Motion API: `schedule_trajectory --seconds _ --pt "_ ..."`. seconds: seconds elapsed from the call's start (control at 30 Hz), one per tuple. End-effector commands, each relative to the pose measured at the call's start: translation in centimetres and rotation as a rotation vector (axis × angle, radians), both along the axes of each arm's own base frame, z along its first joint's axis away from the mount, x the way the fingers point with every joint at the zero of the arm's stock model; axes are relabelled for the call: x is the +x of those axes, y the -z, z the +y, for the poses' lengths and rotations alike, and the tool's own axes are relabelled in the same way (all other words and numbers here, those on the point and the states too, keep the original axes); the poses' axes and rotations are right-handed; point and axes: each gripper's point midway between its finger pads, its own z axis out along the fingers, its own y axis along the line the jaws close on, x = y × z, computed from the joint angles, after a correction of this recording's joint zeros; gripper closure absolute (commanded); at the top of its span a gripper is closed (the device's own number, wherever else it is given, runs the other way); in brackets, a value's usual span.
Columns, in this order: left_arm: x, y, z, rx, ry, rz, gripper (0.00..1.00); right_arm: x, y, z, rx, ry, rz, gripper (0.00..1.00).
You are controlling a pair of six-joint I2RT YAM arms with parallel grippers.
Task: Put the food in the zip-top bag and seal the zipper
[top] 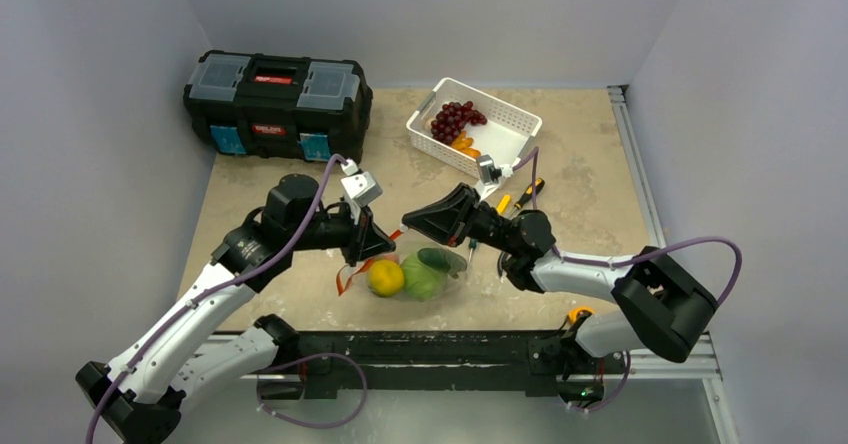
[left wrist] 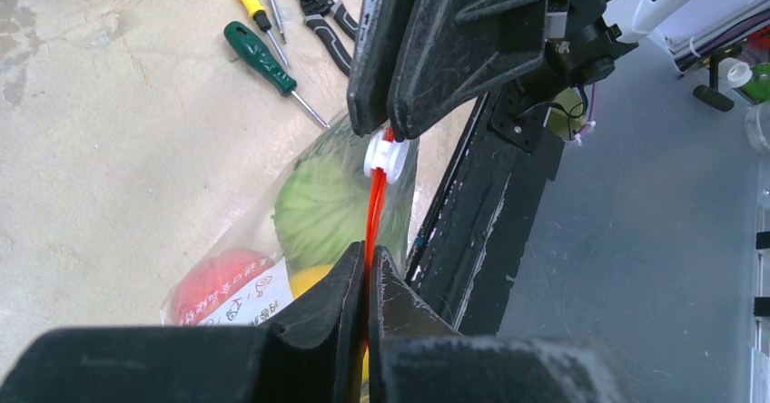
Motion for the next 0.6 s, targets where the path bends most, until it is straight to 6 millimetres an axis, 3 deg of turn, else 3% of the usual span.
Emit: schedule_trajectory --seconds 0.0,0.07,0.17,0.33,0.43,0.5,0.57 --pt "0.5 -1.4 -0.3 -0.050 0.003 -0.037 1.00 -0.6 -0.9 -0.2 0.032 0.002 -0.051 0.87" --pt "0.4 -1.4 -0.4 -0.051 0.008 -0.033 1.00 -0.5 -0.9 -0.2 0.031 0.011 -0.055 0.88" --pt "0.4 -1.4 -0.4 -0.053 0.009 -0.033 1.00 -0.2 -1.0 -0.2 0.029 0.021 -0.047 1.00" --pt "0.0 -1.8 -0.7 -0.076 0.030 -0.016 1.00 0.6 -1.0 -0.2 0.018 0.106 -0.033 1.00" --pt "-0.8 -3.1 -1.2 -0.129 0.053 0.026 0.75 1.0 -0.7 0.1 -0.026 0.170 -0.040 1.00" --pt "-0.8 -4.1 -1.5 -0.160 0.045 0.043 0.48 1.0 -1.0 0.0 -0.026 0.188 -0.051 1.00" --pt "-0.4 -4.7 -1.3 -0.166 0.006 0.048 0.36 1.2 -1.1 -0.1 -0.026 0.198 -0.051 1.00"
